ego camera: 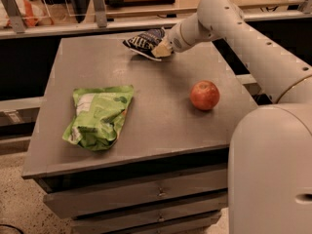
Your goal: Move blue chip bag near green rice chip bag
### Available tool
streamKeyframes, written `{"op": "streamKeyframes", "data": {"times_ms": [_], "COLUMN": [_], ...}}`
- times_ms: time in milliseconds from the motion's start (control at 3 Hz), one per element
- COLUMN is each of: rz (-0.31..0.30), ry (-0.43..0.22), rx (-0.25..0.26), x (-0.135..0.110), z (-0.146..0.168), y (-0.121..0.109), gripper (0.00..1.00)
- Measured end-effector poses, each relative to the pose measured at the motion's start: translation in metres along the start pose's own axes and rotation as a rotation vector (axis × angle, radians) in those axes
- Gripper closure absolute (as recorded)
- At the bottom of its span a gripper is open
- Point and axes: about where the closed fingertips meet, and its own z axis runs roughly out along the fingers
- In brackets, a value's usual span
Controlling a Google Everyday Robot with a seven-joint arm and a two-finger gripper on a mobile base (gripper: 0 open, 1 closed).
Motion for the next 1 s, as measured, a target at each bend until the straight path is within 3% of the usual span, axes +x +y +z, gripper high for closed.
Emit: {"op": "streamKeyframes", "data": {"times_ms": [333,667,1000], "rz": [-0.024,-0.056,-0.08], "ry": [-0.067,-0.115,-0.103], "rx": [-0.059,-0.127,-0.215], "x": [-0.021,-0.054,-0.077], "z": [-0.011,-0.034,-0.056], "y": [0.007,0.024,0.054], "gripper": [1.0,1.0,1.0]}}
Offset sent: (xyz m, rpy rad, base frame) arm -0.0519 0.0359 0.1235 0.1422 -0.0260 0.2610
